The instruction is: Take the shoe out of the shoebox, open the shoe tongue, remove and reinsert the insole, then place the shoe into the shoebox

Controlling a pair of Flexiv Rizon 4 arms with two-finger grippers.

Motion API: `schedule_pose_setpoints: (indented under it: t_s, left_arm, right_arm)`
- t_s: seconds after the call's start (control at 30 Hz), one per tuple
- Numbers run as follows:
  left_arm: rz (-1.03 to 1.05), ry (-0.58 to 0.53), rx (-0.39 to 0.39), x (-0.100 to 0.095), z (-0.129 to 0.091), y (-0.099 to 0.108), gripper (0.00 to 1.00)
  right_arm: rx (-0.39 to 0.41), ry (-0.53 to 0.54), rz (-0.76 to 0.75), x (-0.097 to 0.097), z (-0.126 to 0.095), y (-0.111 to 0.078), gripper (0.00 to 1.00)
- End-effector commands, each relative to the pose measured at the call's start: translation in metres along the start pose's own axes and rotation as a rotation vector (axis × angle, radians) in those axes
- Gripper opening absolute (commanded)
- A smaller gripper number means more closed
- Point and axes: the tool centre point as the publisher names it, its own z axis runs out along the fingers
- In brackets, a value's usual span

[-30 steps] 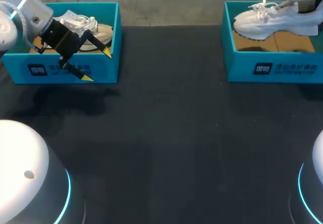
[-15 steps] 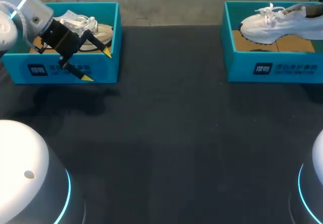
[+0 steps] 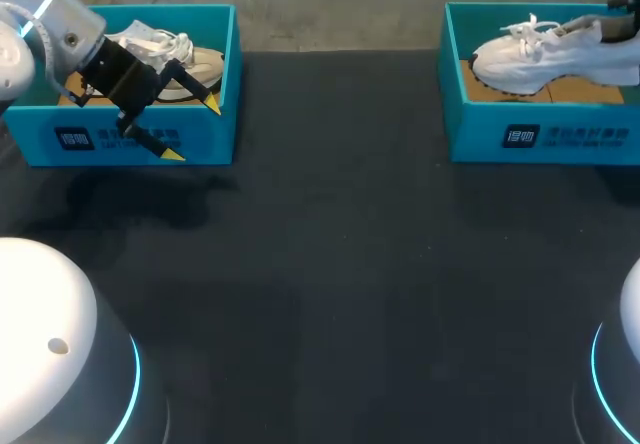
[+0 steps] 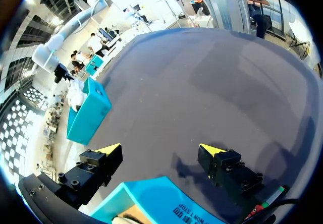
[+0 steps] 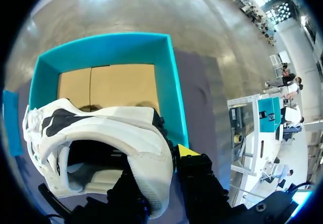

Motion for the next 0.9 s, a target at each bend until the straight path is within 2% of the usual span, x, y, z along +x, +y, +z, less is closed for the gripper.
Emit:
schedule_pose_setpoints:
  t_s: [0.03, 0.73, 0.9]
  left_arm:
    - [0.000, 0.001, -0.003, 0.000, 0.000, -0.001, 1.00]
    - [0.000, 0.001, -0.003, 0.000, 0.000, -0.001, 1.00]
    - [0.000, 0.001, -0.003, 0.000, 0.000, -0.001, 1.00]
  right_arm:
    - [0.015, 0.006, -0.003, 0.002, 0.009, 0.007, 0.00]
    - [0.051, 0.023, -0.004, 0.004, 0.038, 0.010, 0.00]
    - [0.012, 0.041, -0.041, 0.005, 0.046, 0.008, 0.00]
